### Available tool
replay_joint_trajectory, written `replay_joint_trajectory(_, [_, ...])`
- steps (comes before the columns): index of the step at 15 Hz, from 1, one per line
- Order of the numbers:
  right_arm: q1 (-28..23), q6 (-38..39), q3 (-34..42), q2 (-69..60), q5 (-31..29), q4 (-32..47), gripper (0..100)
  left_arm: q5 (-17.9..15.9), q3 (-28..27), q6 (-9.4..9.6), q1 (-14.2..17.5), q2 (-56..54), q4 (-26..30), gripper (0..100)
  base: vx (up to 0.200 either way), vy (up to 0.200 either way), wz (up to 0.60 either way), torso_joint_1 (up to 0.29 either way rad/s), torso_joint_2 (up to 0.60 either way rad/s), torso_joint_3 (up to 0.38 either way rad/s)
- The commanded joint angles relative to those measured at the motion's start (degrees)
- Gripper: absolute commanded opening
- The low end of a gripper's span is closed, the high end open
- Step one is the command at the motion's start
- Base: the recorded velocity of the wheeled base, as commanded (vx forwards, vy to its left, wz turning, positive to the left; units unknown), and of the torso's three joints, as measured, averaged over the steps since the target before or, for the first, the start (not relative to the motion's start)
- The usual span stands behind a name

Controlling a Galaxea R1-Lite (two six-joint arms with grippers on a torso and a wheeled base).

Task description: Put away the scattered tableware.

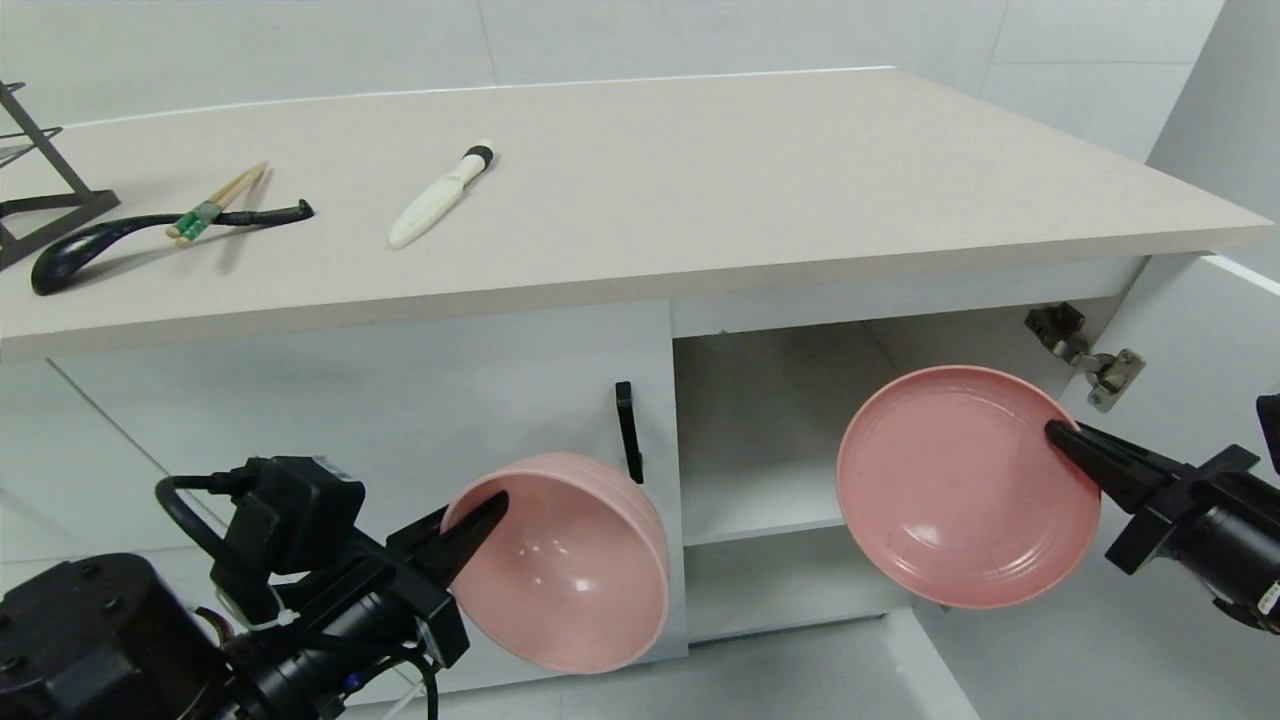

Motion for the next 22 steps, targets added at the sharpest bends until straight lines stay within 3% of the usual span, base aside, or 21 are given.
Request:
replay_joint_trajectory(1, [0.1,-0.1,1.5,1.3,0.0,-0.1,0,0.0,0.3,0.10,-0.1,-0.3,-0.1,0,0.200,0.000,0.00,0.002,0.00,0.002])
replay_joint_trajectory(7, [0.1,-3.6,5.0,4.9,-0.1,-0.1,0,0.0,0.3,0.19,-0.2,-0.4,-0.1,0,0.000,0.000,0.00,0.000,0.00,0.000])
replay_joint_trajectory(12, [3.7,-1.6,4.7,10.6,-0.1,-0.1,0,0.0,1.6,3.97,-0.3,-0.9,-0.1,0,0.000,0.000,0.00,0.000,0.00,0.000])
replay_joint_trajectory(15, [7.2,1.1,2.6,11.6,-0.1,-0.1,0,0.0,1.7,3.97,-0.3,-2.7,-0.1,0,0.000,0.000,0.00,0.000,0.00,0.000])
replay_joint_trajectory(22, [7.9,3.2,-6.5,21.6,-0.2,-0.1,0,0.1,1.0,4.06,-0.3,-4.8,-0.1,0,0.000,0.000,0.00,0.000,0.00,0.000])
